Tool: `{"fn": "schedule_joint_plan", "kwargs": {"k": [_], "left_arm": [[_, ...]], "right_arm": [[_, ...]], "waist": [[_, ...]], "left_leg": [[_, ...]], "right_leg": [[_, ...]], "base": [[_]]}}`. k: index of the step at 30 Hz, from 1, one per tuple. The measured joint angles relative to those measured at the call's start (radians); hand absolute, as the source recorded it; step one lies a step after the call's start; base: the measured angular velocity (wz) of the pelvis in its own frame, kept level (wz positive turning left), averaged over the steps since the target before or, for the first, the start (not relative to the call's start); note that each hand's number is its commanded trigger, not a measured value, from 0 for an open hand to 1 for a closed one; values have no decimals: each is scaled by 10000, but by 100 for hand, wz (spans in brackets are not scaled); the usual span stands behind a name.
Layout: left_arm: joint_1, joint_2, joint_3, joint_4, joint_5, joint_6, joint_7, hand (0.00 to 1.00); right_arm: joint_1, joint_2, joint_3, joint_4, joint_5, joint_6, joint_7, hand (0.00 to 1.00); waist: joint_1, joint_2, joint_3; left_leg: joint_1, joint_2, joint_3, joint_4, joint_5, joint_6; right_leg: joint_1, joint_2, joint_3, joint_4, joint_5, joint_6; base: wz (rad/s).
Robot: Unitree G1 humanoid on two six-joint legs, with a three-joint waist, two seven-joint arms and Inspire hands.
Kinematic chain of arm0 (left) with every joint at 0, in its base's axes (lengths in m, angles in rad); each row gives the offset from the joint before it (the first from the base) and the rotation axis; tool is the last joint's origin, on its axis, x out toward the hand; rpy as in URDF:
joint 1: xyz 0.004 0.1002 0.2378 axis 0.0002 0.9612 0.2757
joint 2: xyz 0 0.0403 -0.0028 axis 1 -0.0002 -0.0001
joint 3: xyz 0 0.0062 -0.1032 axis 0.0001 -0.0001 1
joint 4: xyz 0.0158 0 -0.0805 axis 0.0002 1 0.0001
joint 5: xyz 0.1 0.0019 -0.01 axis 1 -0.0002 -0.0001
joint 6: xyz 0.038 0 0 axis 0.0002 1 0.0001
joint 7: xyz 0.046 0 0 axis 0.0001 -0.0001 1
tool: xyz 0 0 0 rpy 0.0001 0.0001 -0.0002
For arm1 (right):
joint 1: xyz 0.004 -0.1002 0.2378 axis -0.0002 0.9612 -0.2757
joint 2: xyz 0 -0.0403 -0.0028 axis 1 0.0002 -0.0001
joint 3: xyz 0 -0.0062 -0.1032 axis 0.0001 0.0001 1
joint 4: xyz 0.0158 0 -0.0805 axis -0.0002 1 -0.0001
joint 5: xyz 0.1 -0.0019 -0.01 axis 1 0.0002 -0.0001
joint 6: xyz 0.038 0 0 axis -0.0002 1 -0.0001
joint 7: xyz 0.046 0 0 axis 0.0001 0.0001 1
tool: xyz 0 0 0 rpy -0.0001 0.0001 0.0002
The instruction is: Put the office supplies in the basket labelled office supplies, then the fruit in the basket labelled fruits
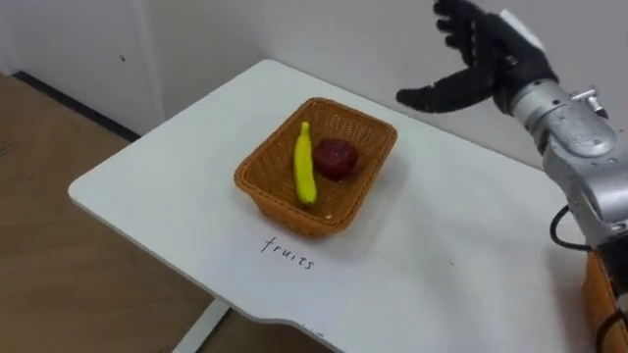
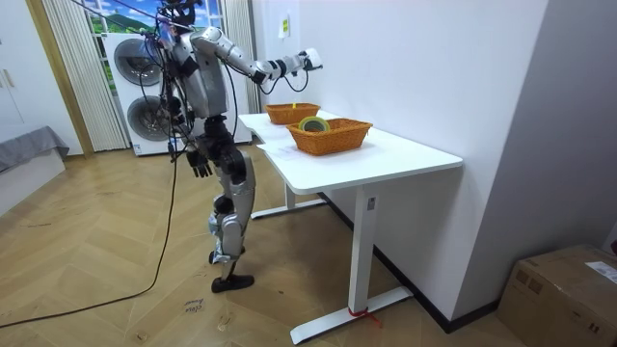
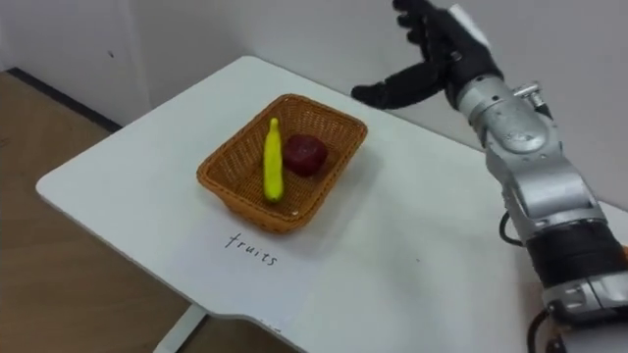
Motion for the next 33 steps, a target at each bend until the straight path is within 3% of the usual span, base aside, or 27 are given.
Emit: {"fn": "schedule_joint_plan", "kwargs": {"k": [3, 5, 11, 16, 24, 33], "left_arm": [[45, -75, 200, 153, -4, -4, 19, 0], [100, -86, 513, 151, -3, 17, 143, 0], [16, -94, 579, 129, 0, 18, 284, 0], [-125, -171, 553, 90, -42, 5, 533, 0], [-102, -334, 538, 94, -42, 16, 977, 0], [92, -435, 621, 91, -63, 9, 1385, 0]], "right_arm": [[119, -2, -430, -349, 446, -13, -404, 0], [332, -83, -801, -573, 777, -11, -716, 0], [496, -370, -1529, -620, 1187, -3, -1455, 0], [527, -392, -2509, -656, 2010, -6, -2274, 0], [1177, -544, -3873, -682, 1997, -15, -3753, 0], [3433, -593, -5171, -940, 2369, -11, -5282, 0]], "waist": [[-217, 201, -7], [-531, 175, -26], [-1008, 5, -15], [-1585, 0, -6], [-2349, 116, 5], [-2657, 58, 35]], "left_leg": [[147, 97, 355, -227, 1, 0], [206, 181, 589, -284, 5, -11], [348, 466, 1653, -395, -62, -56], [346, 586, 1962, -328, -184, -87], [319, 712, 2390, -307, -293, -121], [494, 838, 2969, -569, -320, -176]], "right_leg": [[-39, 17, 300, 67, 7, -11], [-193, 49, 555, 137, 12, -23], [-550, 205, 1381, 172, 157, -132], [-755, 287, 1568, 250, 219, -156], [-999, 398, 2022, 308, 241, -189], [-1218, 533, 2570, 283, 255, -211]], "base": [[-33], [-32], [-46], [-26], [-16], [-19]]}}
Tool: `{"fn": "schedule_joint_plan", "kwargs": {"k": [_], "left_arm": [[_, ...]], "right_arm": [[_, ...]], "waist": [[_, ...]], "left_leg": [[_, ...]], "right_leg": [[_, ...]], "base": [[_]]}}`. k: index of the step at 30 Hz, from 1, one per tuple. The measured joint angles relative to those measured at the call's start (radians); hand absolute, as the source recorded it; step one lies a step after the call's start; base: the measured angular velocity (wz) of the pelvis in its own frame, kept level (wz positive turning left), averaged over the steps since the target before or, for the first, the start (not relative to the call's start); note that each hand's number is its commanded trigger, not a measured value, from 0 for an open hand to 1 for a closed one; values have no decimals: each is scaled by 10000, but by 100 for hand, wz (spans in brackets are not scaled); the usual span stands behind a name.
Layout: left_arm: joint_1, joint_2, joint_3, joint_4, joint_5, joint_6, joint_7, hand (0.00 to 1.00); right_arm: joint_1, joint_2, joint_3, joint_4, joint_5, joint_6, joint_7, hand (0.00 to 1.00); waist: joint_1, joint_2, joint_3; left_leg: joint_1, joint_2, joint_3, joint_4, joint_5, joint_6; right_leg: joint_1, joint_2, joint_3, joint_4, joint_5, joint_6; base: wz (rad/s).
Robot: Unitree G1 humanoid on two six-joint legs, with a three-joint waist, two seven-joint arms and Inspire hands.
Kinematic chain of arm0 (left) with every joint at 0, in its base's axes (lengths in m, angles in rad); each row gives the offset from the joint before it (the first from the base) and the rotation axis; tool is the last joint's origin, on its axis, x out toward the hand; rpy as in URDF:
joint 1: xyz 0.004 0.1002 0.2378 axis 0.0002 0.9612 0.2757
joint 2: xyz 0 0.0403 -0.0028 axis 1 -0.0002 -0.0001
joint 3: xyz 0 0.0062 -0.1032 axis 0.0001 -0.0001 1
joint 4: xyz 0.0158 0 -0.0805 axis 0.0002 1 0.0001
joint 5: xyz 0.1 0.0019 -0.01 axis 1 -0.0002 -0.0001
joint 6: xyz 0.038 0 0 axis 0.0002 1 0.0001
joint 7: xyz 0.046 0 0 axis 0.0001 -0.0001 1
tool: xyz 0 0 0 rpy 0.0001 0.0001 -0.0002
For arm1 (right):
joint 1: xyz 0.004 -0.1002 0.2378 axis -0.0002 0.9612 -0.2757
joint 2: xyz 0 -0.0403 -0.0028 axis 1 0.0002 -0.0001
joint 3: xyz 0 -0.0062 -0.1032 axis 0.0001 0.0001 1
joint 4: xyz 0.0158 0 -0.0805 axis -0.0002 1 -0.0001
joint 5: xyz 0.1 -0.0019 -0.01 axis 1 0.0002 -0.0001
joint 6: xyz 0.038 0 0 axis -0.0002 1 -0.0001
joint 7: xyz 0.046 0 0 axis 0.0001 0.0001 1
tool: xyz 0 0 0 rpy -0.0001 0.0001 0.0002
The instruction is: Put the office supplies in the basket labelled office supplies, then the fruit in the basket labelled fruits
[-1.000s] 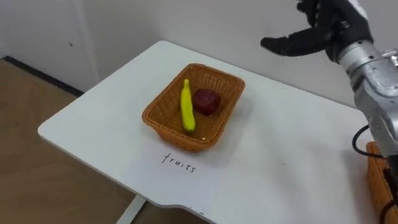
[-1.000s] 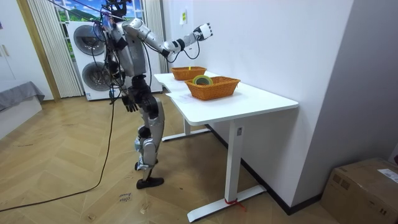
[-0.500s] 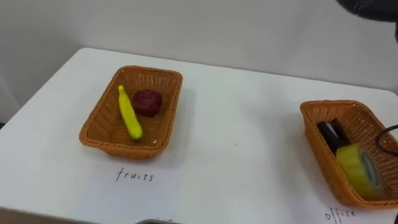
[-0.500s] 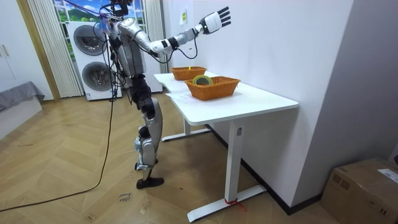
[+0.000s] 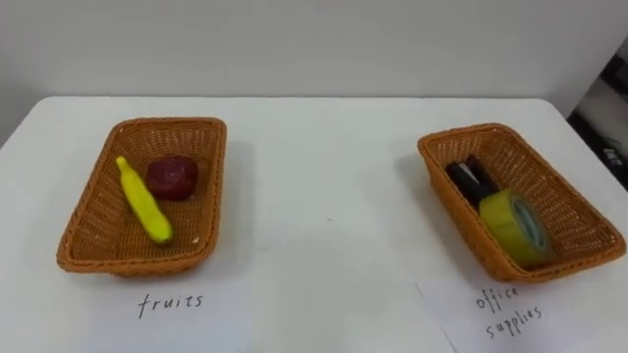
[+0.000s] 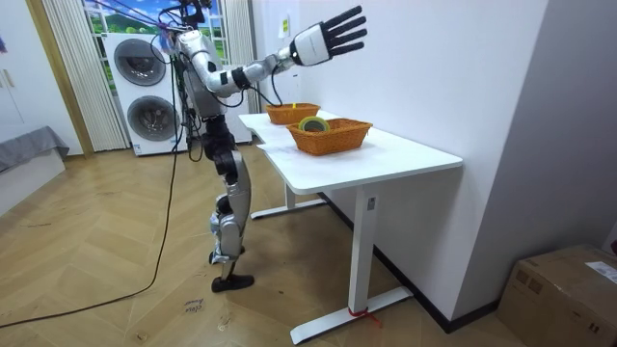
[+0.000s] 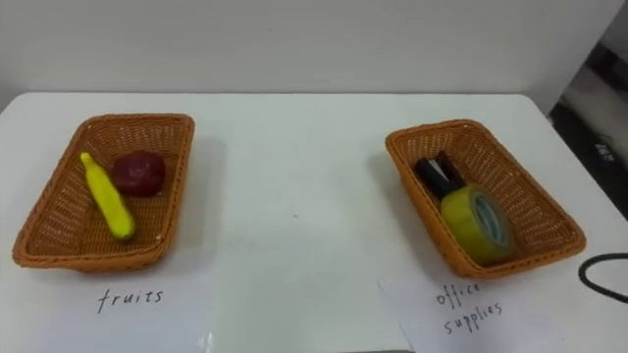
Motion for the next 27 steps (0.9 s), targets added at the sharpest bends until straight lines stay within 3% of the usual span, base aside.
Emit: {"fn": "schedule_joint_plan", "kwargs": {"k": [6, 10, 14, 17, 19, 22, 27], "left_arm": [[137, 5, 24, 0, -359, -113, 203, 0], [152, 9, 30, -210, -346, -265, 383, 0], [144, 8, 19, -211, -355, -272, 400, 0], [174, 6, 55, -210, -351, -270, 390, 0], [239, -8, 85, -205, -344, -267, 388, 0], [334, -6, 140, -200, -375, -267, 417, 0], [343, -144, 159, -191, -544, -297, 392, 0]], "right_arm": [[1124, 0, -720, -400, 593, -29, -1362, 0], [2178, 27, -939, -254, 813, -314, -2034, 0], [2786, 730, -1132, 632, 1476, -631, -2205, 0], [3134, 1145, -1324, 1766, 2414, -631, -2291, 0], [3369, 1245, -1321, 2243, 2745, -638, -2394, 0], [3581, 1365, -1317, 3694, 2823, -695, -2488, 0], [3953, 2340, -1289, 5287, 3134, -696, -2499, 0]], "waist": [[-220, -75, 22], [-304, -211, 41], [-364, -169, 53], [-391, -139, 55], [-416, -14, -4], [-467, 196, -4], [-417, 162, -4]], "left_leg": [[-11, -3, 231, -74, 0, 0], [-41, 1, 286, -72, -9, -2], [-81, 52, 316, -3, -138, -18], [-75, 62, 320, -2, -164, -18], [-76, 62, 341, -50, -163, -19], [-14, 76, 426, -69, -160, -25], [8, 89, 532, -44, -156, -33]], "right_leg": [[-167, 35, 303, 13, -5, 0], [-213, 58, 406, -10, -4, 0], [-216, 97, 424, -24, -4, 0], [-233, 125, 483, -135, 1, 3], [-246, 132, 494, -120, 5, 2], [-215, 138, 534, -120, 4, 1], [-214, 169, 710, -135, -51, -20]], "base": [[-14], [-6], [-3], [0], [-6], [-7], [-8]]}}
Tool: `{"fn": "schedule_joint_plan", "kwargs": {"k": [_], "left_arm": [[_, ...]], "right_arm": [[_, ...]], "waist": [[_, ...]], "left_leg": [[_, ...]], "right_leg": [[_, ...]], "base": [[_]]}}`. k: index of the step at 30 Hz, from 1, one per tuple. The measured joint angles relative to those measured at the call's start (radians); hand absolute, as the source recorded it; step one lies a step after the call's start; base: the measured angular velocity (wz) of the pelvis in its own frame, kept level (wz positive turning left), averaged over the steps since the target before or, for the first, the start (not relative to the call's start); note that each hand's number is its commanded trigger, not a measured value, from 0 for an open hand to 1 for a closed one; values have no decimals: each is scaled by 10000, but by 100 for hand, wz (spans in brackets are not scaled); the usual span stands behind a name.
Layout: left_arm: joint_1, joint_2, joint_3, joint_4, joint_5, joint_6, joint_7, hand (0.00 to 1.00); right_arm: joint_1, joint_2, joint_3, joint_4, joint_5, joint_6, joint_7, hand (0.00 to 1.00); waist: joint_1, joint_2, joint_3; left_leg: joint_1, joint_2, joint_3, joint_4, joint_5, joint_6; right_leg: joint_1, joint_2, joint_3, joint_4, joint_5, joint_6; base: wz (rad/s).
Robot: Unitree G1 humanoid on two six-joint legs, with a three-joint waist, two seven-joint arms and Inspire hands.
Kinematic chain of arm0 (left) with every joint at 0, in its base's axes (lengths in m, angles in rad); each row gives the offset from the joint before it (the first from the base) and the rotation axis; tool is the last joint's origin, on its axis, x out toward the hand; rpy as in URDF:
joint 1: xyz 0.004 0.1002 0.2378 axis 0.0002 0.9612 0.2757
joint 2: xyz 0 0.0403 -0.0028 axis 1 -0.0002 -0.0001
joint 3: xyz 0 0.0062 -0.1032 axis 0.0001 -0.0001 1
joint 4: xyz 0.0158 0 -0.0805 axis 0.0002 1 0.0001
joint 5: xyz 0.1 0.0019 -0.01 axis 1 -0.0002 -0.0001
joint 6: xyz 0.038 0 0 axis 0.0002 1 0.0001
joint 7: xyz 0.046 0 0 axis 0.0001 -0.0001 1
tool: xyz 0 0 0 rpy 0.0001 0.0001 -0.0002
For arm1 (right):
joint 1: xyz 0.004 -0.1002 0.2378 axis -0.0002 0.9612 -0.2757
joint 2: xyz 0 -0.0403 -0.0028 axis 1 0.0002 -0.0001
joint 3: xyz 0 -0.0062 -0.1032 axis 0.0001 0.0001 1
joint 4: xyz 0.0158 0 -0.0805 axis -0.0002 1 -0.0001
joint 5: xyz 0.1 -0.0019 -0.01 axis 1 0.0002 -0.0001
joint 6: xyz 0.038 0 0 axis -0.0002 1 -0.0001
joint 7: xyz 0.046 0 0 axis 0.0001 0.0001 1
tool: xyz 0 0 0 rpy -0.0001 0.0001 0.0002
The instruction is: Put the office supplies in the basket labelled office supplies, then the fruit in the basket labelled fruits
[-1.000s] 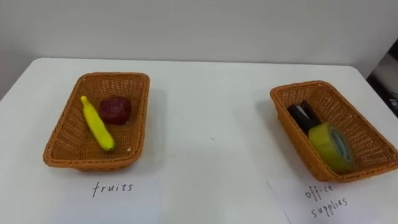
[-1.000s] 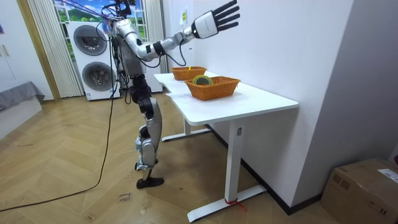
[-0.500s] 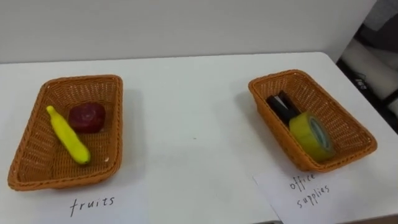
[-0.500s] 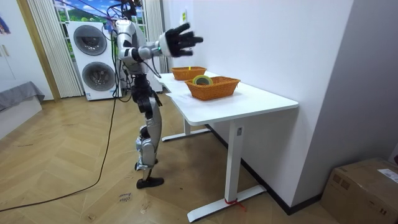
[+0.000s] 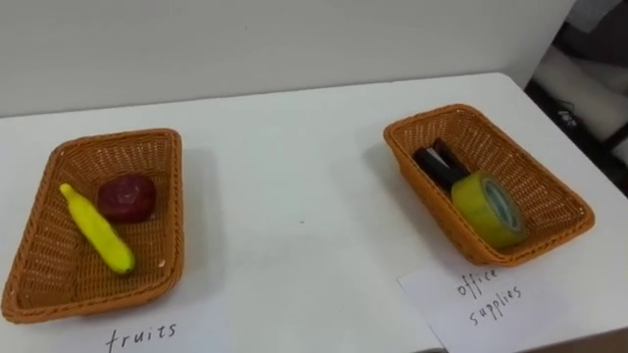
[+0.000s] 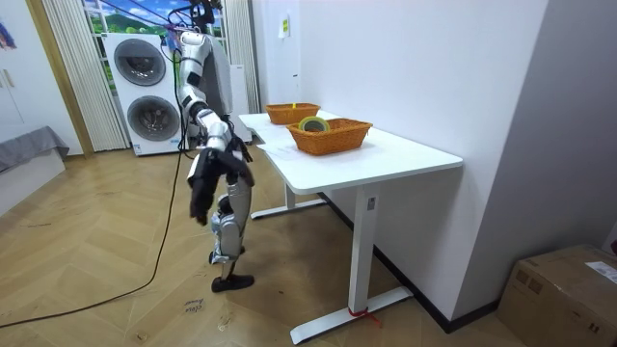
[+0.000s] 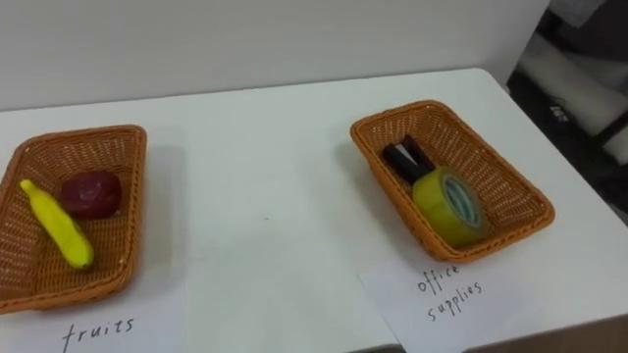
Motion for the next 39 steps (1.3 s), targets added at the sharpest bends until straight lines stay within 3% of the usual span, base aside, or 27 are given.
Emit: {"fn": "schedule_joint_plan", "kwargs": {"k": [6, 12, 15, 18, 20, 26, 29, 32, 39], "left_arm": [[29, -13, -1, 31, -7, -8, 3, 0], [-166, -322, -90, 567, -20, -73, 0, 0], [-343, -466, -179, 816, -9, -48, -16, 0], [-393, -713, -169, 936, 16, -27, -18, 0], [-459, -788, -177, 999, 15, -27, -22, 0], [-765, -773, -502, 1518, -23, -39, -41, 0], [-873, -758, -747, 1571, -9, -14, -107, 0], [-897, -801, -911, 1566, -15, 72, -104, 0], [-963, -814, -958, 1561, -3, 117, -36, 0]], "right_arm": [[466, 805, 93, 1255, -9, -17, 425, 0], [502, 1329, 1594, 2614, 20, -1, 1379, 0], [439, 1608, 2805, 3682, -152, 174, 2716, 0], [415, 1873, 3563, 4013, -1326, 641, 4028, 0], [349, 1984, 4268, 4117, -2251, 742, 4811, 0], [-412, 2004, 5795, 4533, -4621, 954, 6778, 0], [-607, 1902, 6194, 4509, -5829, 950, 7114, 0], [-608, 1762, 6472, 4093, -6969, 943, 7182, 0], [-768, 1757, 6689, 3842, -7951, 902, 7136, 0]], "waist": [[16, 20, 41], [79, 185, 51], [369, 316, -35], [628, 502, -28], [785, 551, -17], [1132, 583, 24], [1149, 559, 48], [1382, 558, 53], [1625, 508, 91]], "left_leg": [[168, -9, 16, -28, -26, -15], [134, 1, -10, -20, -128, -9], [163, 8, -31, -9, -134, -15], [141, -7, -72, 93, -135, -15], [148, -2, -71, 106, -134, -15], [123, 1, -120, 136, -139, -9], [5, -28, -370, 138, -154, 5], [-53, -15, -393, 129, -153, 2], [-107, -37, -506, 139, -153, -3]], "right_leg": [[61, -1, 126, 13, -37, 20], [-93, 10, 181, 228, -72, 14], [-49, 11, 124, 182, -63, 8], [-37, -14, 85, 172, -63, 9], [-38, -12, 81, 168, -70, 2], [-7, -19, 39, 140, -71, 3], [11, -49, -203, 94, -74, 9], [31, -28, -236, 14, -69, 1], [68, -45, -351, -37, -68, 2]], "base": [[-3], [-8], [1], [1], [0], [2], [24], [5], [4]]}}
